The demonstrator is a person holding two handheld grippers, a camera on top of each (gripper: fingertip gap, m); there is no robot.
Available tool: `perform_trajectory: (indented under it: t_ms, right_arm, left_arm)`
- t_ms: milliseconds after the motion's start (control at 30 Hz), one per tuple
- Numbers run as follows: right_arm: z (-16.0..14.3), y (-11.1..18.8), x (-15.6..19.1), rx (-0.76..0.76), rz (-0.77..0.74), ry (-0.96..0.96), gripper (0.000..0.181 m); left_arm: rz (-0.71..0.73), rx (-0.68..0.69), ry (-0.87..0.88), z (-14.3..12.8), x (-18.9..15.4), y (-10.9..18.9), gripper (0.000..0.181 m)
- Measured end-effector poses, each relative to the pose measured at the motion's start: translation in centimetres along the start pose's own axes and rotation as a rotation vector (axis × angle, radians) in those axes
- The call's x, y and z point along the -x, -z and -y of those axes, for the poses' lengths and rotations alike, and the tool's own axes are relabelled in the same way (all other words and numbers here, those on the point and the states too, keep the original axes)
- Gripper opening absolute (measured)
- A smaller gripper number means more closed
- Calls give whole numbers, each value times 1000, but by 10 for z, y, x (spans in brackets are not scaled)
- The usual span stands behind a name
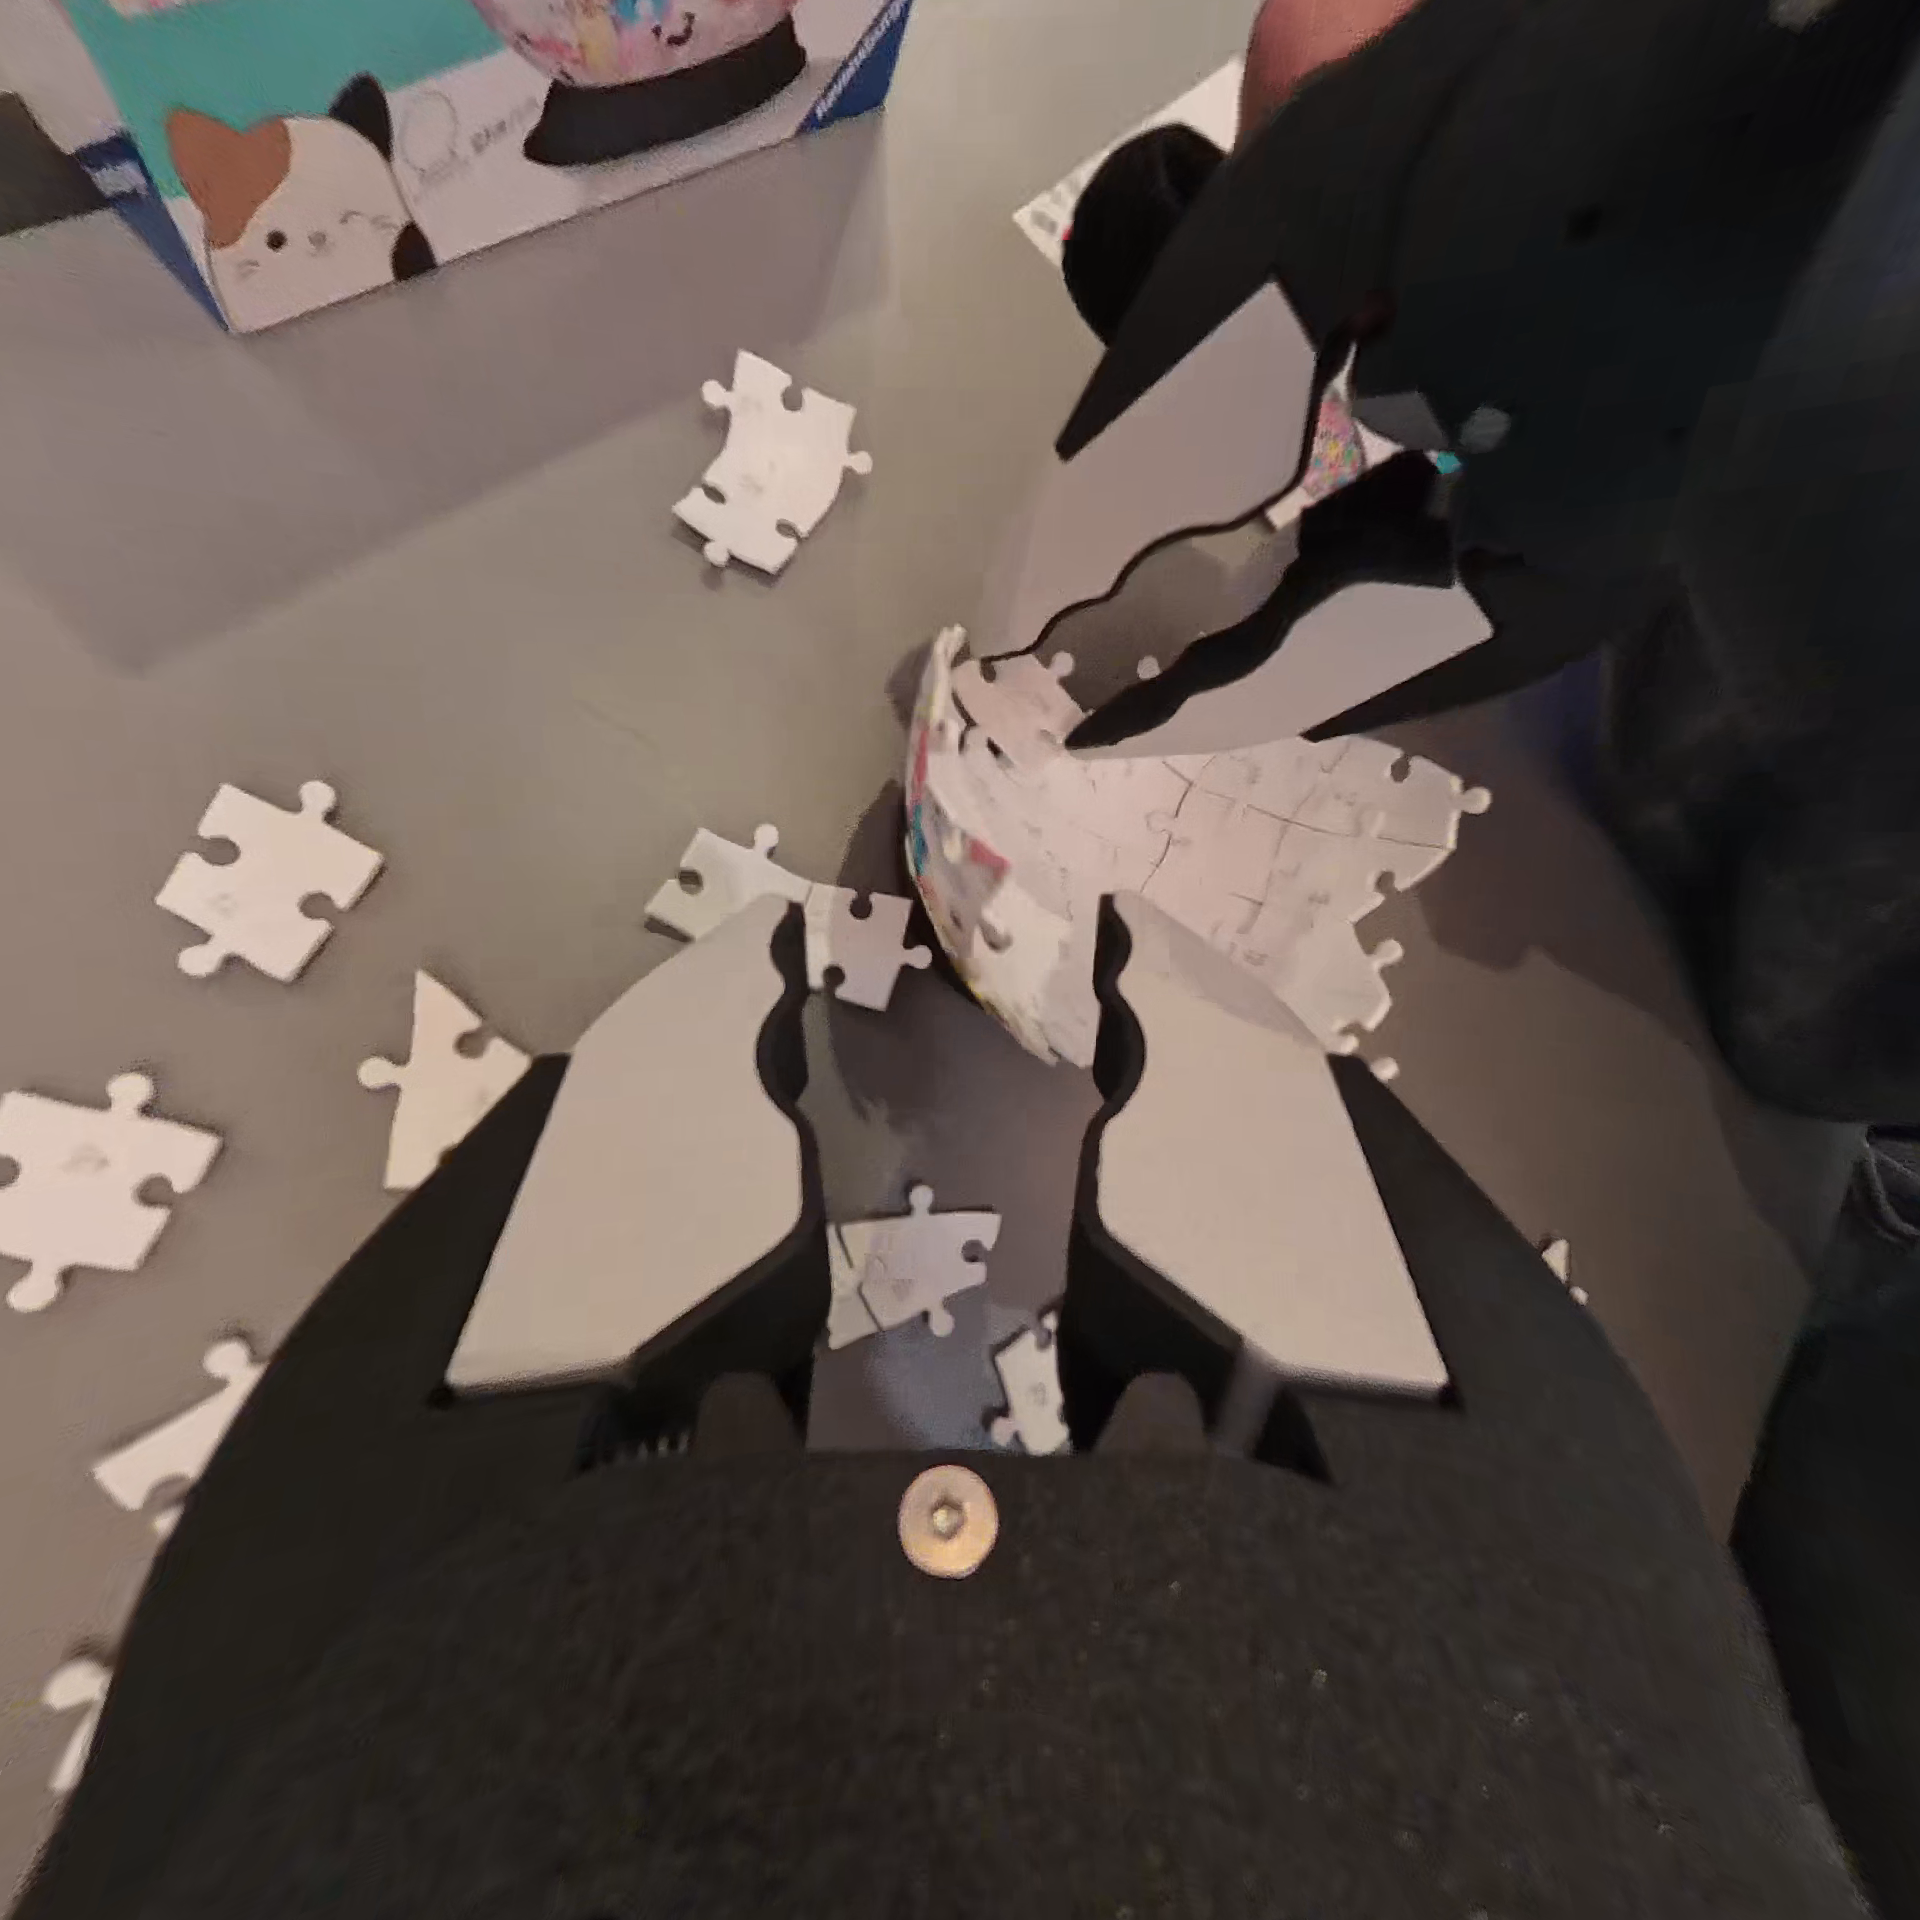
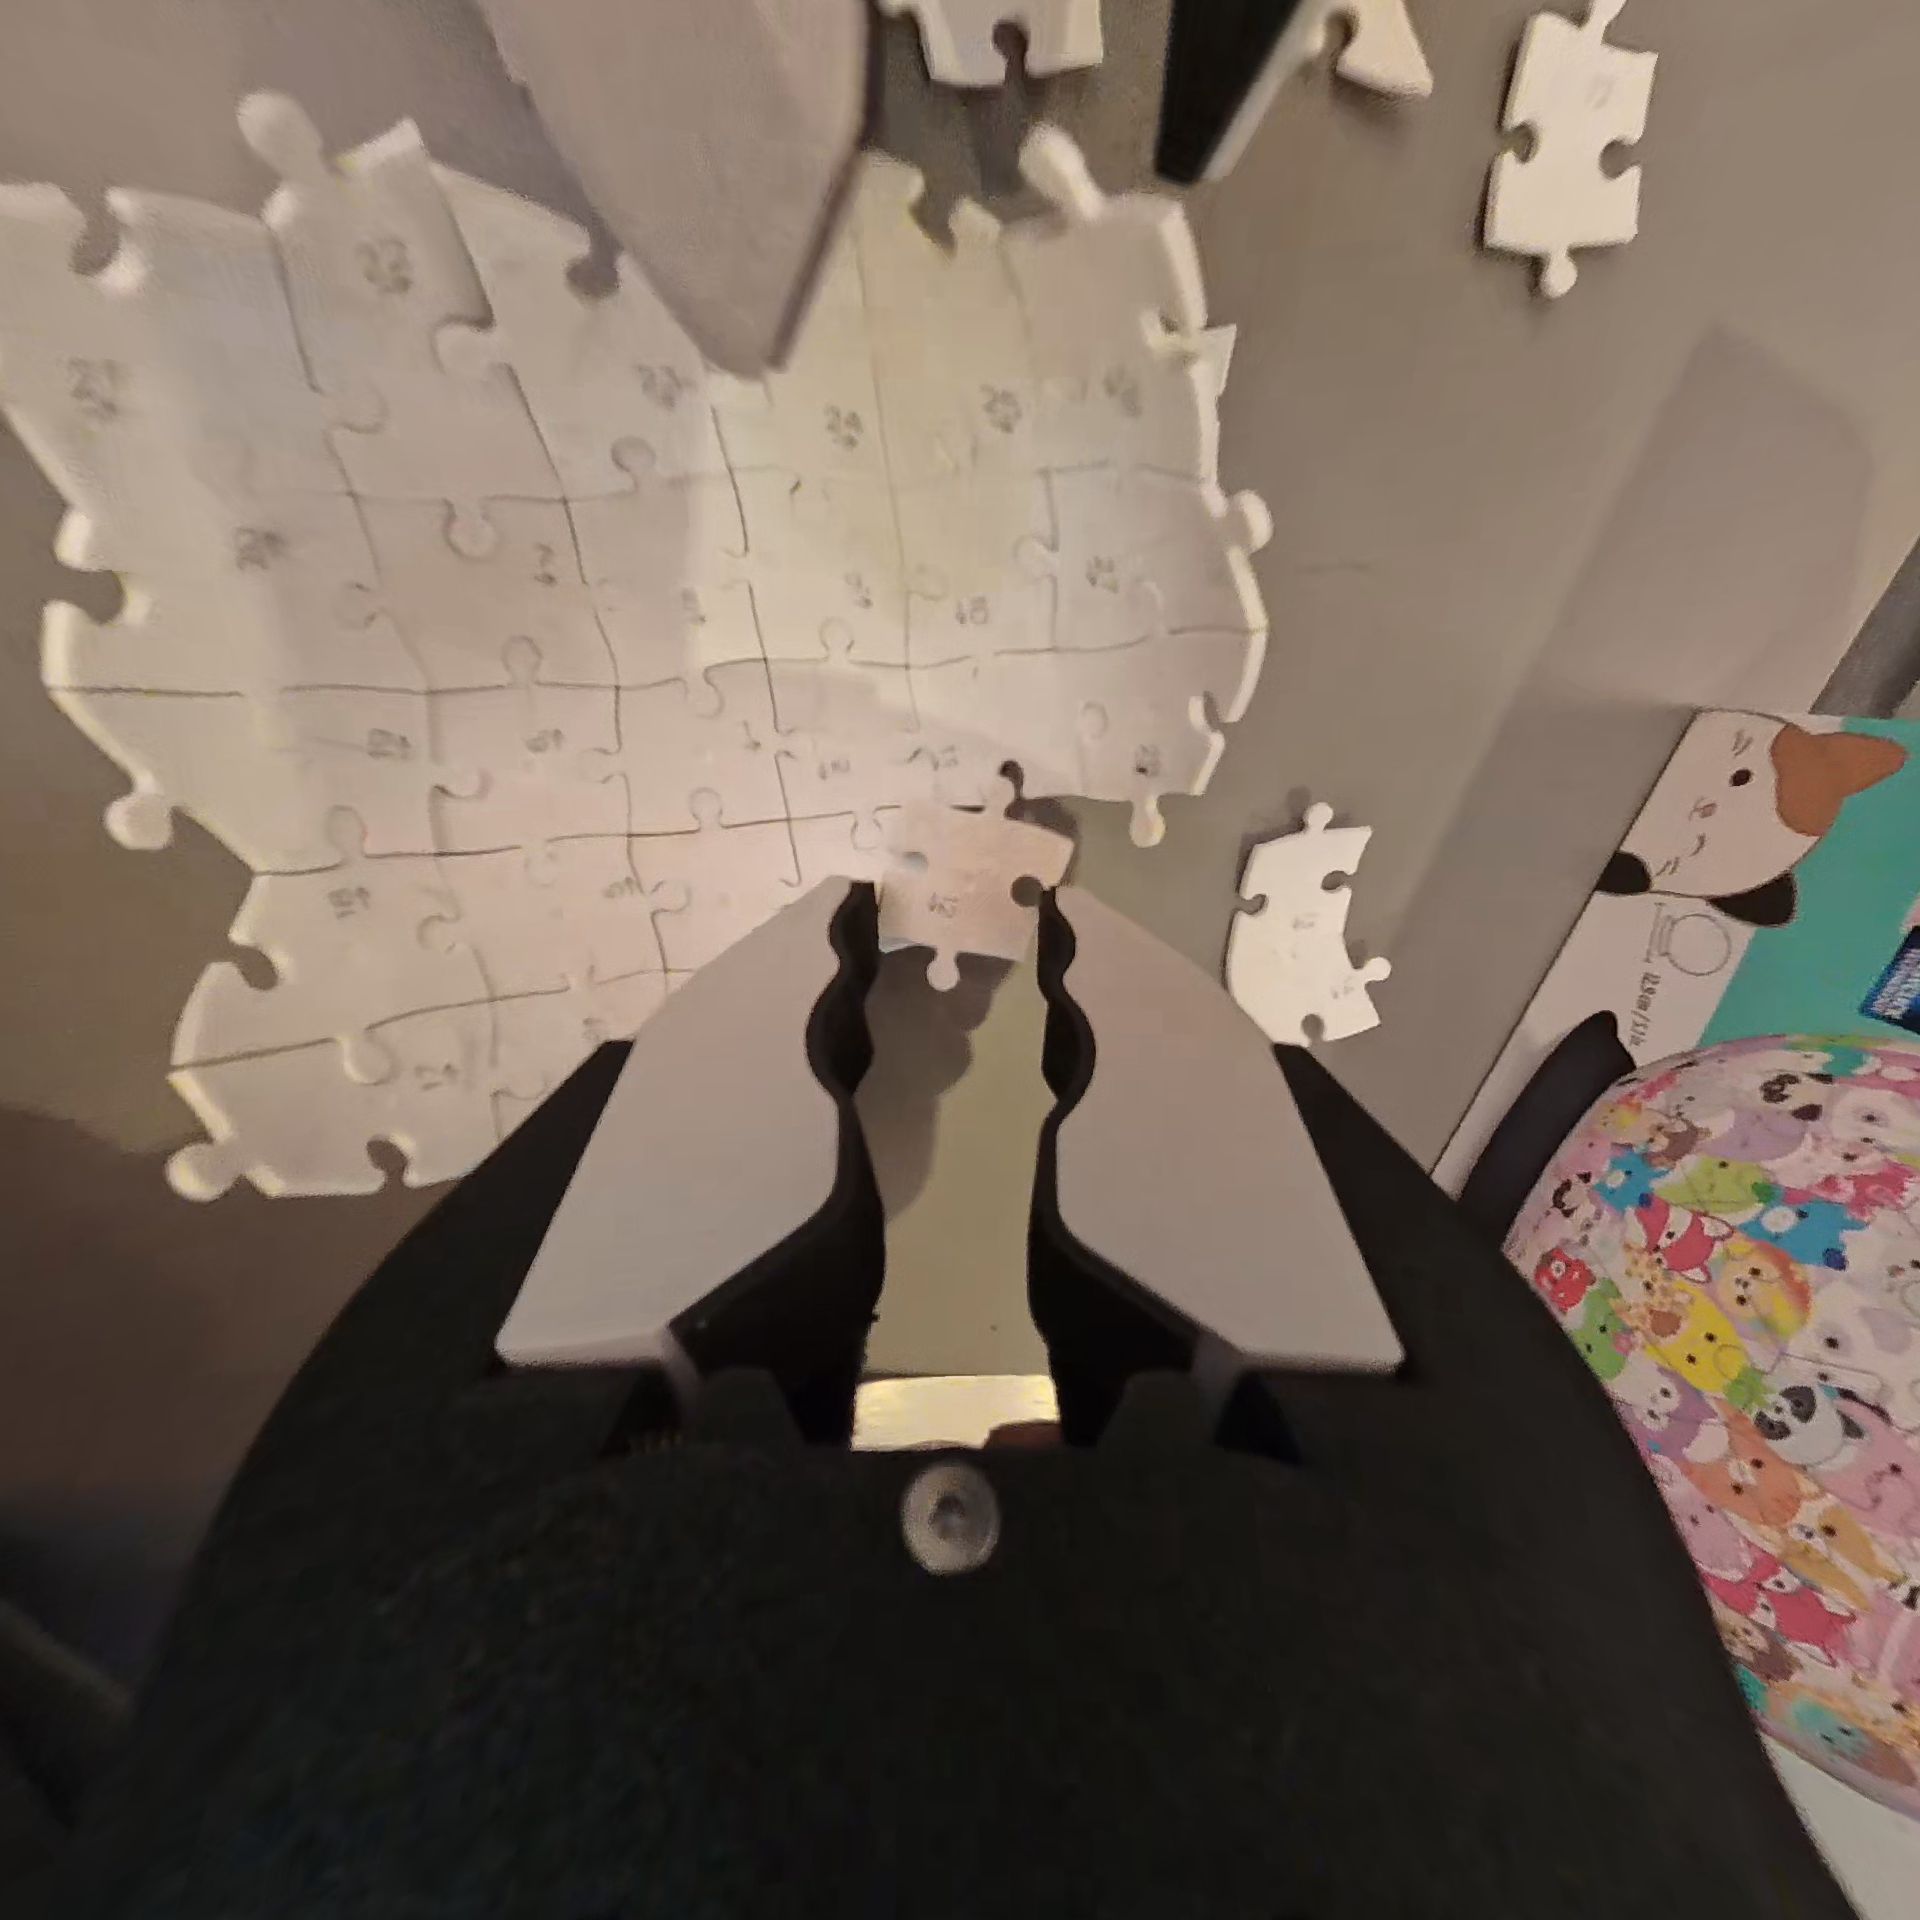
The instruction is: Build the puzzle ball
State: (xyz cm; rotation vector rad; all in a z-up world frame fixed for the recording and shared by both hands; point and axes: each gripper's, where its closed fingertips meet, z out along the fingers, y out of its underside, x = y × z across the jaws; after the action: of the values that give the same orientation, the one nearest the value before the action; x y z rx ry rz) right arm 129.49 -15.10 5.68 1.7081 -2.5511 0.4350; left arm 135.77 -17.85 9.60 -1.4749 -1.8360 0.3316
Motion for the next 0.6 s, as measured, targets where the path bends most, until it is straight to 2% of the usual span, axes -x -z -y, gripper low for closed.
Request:
perform_trajectory:
  t_ms: [167,300,600]
  right_arm:
    - [4,-3,5,-28,42,-20,29]
    - [6,-5,11,-19,76,-15,29]
    - [3,-1,14,64,11,100,29]
  left_arm:
    - [-69,92,4,-1,3,-11,39]
    - [-144,143,31,-4,-1,-16,19]
    - [-184,334,144,-25,-3,-17,12]
